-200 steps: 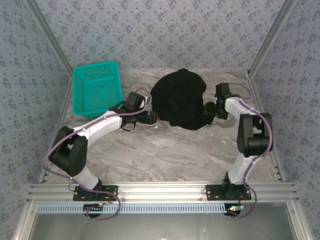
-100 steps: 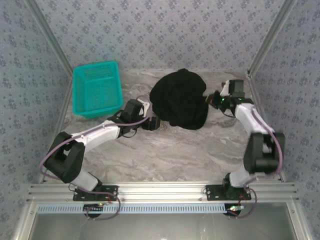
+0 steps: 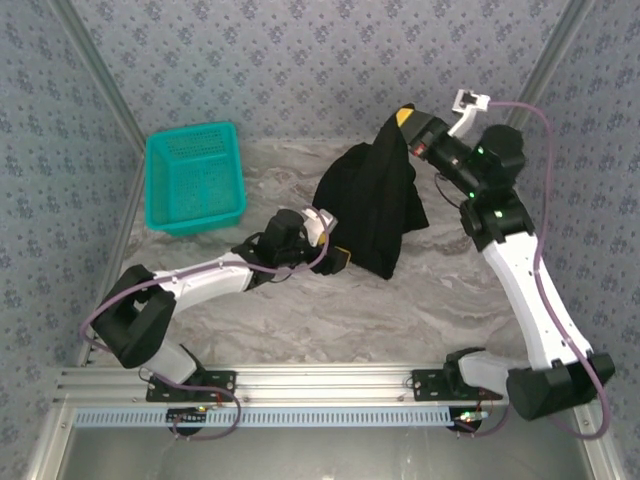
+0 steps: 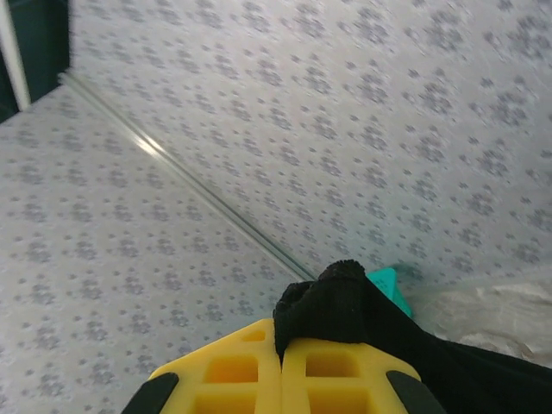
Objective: Fold the inside-out t-shirt
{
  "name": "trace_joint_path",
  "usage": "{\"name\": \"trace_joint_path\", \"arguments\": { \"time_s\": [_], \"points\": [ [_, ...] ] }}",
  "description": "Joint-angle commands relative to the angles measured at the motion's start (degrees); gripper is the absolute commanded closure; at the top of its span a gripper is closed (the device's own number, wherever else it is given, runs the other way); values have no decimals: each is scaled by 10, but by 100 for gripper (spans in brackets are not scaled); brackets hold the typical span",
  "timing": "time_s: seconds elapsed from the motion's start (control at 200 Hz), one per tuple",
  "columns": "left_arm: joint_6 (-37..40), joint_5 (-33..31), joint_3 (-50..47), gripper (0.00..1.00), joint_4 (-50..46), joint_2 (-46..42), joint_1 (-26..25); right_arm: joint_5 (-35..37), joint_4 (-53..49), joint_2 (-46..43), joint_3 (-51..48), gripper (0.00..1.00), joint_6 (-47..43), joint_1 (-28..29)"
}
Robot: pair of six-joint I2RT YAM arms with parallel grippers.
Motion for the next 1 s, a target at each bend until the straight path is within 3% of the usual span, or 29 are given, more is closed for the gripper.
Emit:
{"name": "trace_joint_path", "arguments": {
  "time_s": [0.0,0.15,0.32,0.59,0.735,0.854,0.994],
  "points": [
    [11,-19,3,20,35,3,-34,45,-19,23,54,100,-7,23],
    [0,-85,18,27,44,22,-97,92,-42,42,83,100,-33,47],
    [17,-182,7,24,37,46,-159,116,-68,61,94,100,-52,48],
    [38,-298,128,16,16,219,-181,115,-67,72,72,100,-48,28],
    [43,-327,201,16,-4,292,-181,110,-68,73,68,100,-47,21],
    [44,-307,242,17,-10,337,-181,110,-65,72,61,100,-45,14],
    [31,-310,266,31,-41,369,-181,103,-61,70,55,100,-39,3]
  ]
}}
